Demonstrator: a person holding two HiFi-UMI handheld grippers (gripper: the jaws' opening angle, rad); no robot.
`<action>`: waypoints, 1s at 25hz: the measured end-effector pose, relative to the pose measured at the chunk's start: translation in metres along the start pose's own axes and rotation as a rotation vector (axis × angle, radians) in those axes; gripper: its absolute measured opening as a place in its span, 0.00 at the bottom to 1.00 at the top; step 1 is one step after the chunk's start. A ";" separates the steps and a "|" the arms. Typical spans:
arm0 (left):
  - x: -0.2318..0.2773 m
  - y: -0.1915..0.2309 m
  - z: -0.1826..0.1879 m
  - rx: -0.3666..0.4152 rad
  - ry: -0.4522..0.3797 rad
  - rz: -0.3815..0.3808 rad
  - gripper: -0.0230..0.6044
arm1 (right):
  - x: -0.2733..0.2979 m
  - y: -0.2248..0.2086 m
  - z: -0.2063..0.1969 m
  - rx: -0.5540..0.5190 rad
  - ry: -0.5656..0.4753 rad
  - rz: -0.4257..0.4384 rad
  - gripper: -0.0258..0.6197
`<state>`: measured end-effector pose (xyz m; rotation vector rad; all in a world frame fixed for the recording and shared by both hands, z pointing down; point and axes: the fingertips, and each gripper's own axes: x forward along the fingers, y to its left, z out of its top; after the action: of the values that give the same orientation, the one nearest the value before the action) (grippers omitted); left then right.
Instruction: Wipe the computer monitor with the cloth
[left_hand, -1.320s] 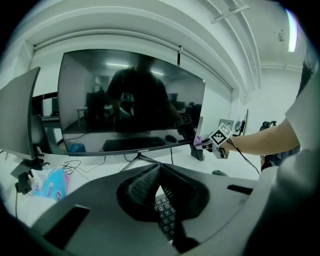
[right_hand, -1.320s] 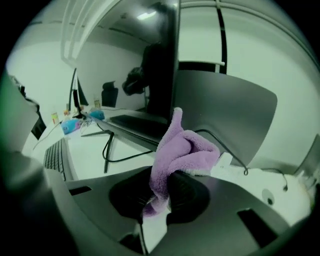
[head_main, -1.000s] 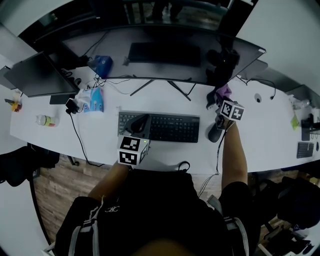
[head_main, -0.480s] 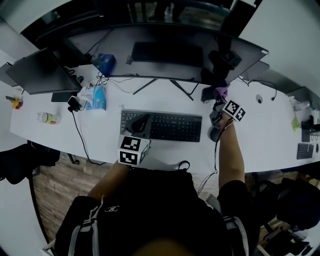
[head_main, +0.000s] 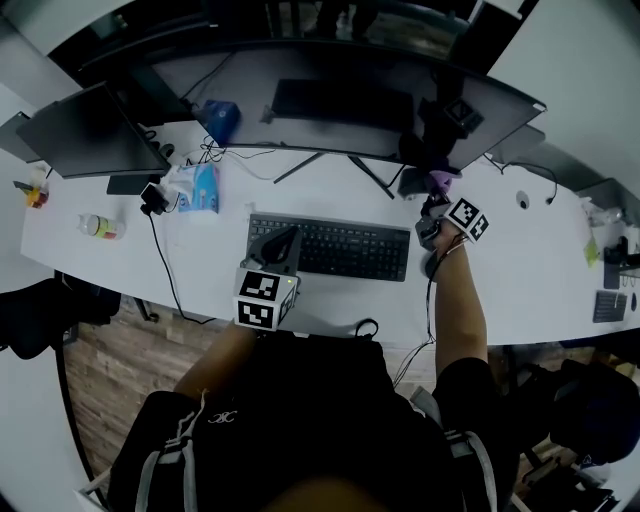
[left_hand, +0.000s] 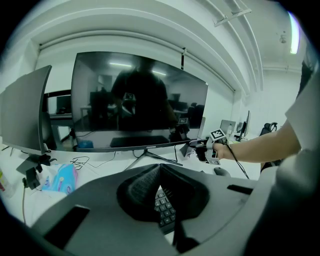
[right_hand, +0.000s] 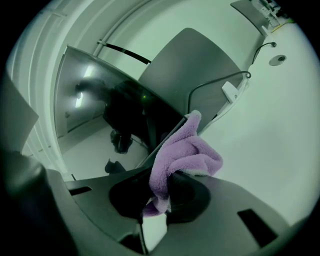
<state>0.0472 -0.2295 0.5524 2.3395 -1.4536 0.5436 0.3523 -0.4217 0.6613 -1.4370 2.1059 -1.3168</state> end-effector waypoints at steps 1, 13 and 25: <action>-0.002 0.003 -0.001 -0.004 0.001 0.005 0.06 | 0.002 0.003 -0.003 -0.010 0.009 0.004 0.17; -0.023 0.032 -0.008 -0.036 -0.009 0.039 0.06 | 0.037 0.047 -0.053 -0.251 0.163 0.021 0.17; -0.044 0.065 -0.013 -0.051 -0.015 0.064 0.06 | 0.062 0.083 -0.091 -0.391 0.239 0.016 0.17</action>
<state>-0.0311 -0.2163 0.5476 2.2694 -1.5355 0.5005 0.2142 -0.4185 0.6613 -1.4564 2.6428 -1.1649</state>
